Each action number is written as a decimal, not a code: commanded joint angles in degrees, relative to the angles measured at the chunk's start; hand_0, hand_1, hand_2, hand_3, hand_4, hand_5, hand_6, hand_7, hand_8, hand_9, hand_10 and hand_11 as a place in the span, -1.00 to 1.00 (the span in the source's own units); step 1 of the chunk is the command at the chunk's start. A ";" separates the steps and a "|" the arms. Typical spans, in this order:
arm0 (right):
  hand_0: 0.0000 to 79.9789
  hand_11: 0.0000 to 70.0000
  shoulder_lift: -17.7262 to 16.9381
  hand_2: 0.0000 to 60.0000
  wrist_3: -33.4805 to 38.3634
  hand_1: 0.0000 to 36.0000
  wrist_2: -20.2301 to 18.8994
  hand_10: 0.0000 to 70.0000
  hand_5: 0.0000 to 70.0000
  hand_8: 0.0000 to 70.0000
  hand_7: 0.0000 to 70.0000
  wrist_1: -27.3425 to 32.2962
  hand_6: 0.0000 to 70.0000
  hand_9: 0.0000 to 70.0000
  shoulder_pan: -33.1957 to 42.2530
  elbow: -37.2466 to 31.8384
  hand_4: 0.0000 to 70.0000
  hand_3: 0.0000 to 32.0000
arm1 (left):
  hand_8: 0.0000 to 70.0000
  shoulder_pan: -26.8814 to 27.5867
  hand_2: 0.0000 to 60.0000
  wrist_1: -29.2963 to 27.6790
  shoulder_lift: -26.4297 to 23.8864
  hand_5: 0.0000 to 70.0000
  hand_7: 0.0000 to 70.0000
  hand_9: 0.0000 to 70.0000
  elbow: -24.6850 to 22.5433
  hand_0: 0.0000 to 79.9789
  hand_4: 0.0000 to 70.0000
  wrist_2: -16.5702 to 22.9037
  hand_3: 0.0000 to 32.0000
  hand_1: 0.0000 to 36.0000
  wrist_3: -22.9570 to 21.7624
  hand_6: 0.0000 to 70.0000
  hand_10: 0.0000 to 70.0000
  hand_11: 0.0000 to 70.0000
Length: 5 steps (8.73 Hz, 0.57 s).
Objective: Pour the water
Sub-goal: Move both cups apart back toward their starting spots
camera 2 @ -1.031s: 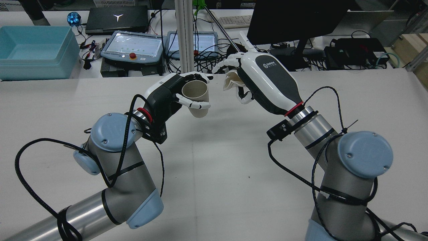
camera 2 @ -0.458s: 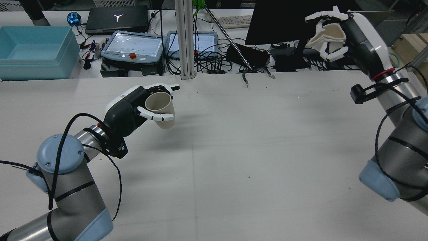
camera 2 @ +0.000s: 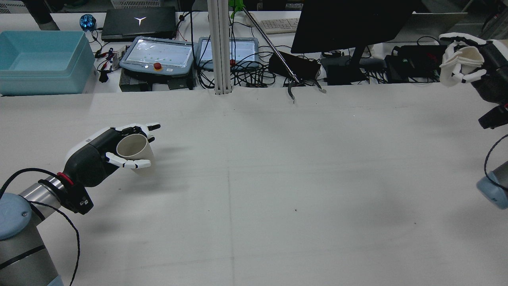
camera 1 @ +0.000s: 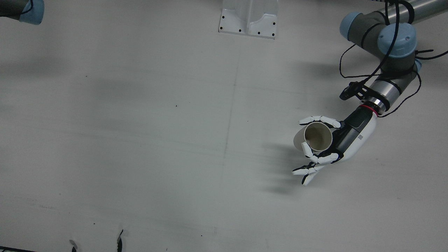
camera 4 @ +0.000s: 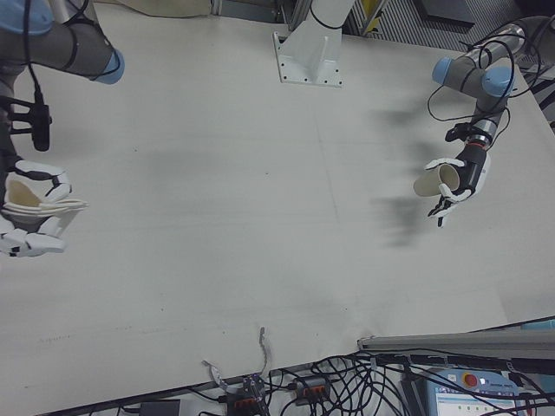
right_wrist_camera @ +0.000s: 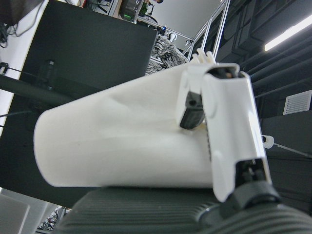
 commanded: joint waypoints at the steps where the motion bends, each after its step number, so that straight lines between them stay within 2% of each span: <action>1: 1.00 -1.00 1.53 1.00 5.10 1.00 -0.95 -1.00 -0.37 0.34 1.00 21.89 0.54 0.77 -0.92 -25.29 -0.09 -1.00 | -0.85 -1.06 1.00 -5.26 8.28 1.00 -0.53 -0.91 -0.15 1.00 0.82 0.00 -1.00 1.00 -0.03 -0.50 -0.80 -0.59; 2: 1.00 -1.00 3.89 1.00 5.01 1.00 -0.86 -1.00 -0.37 0.36 1.00 24.45 0.59 0.79 -2.32 -32.05 0.05 -1.00 | -0.85 -2.02 1.00 -6.93 10.65 1.00 -0.53 -0.90 -0.15 1.00 0.82 0.00 -1.00 1.00 0.06 -0.50 -0.80 -0.59; 3: 1.00 -1.00 6.62 1.00 4.84 1.00 -0.69 -1.00 -0.37 0.38 1.00 27.52 0.60 0.82 -4.17 -38.99 0.06 -1.00 | -0.84 -2.64 1.00 -7.64 11.72 1.00 -0.53 -0.90 -0.06 1.00 0.84 0.00 -1.00 1.00 -0.03 -0.50 -0.80 -0.59; 4: 1.00 -1.00 8.38 1.00 4.84 1.00 2.45 -1.00 -0.38 0.42 0.99 30.07 0.55 0.87 -7.40 -44.28 -0.01 -1.00 | -0.84 -3.17 1.00 -7.74 11.82 1.00 -0.53 -0.90 -0.15 1.00 0.85 0.00 -1.00 1.00 0.06 -0.50 -0.79 -0.58; 5: 0.90 -1.00 8.14 1.00 4.92 1.00 6.74 -1.00 -0.38 0.48 0.91 31.40 0.53 0.95 -11.18 -45.29 -0.09 -1.00 | -0.84 -3.18 1.00 -7.74 11.82 1.00 -0.52 -0.90 -0.06 1.00 0.85 0.00 -1.00 1.00 0.06 -0.50 -0.79 -0.59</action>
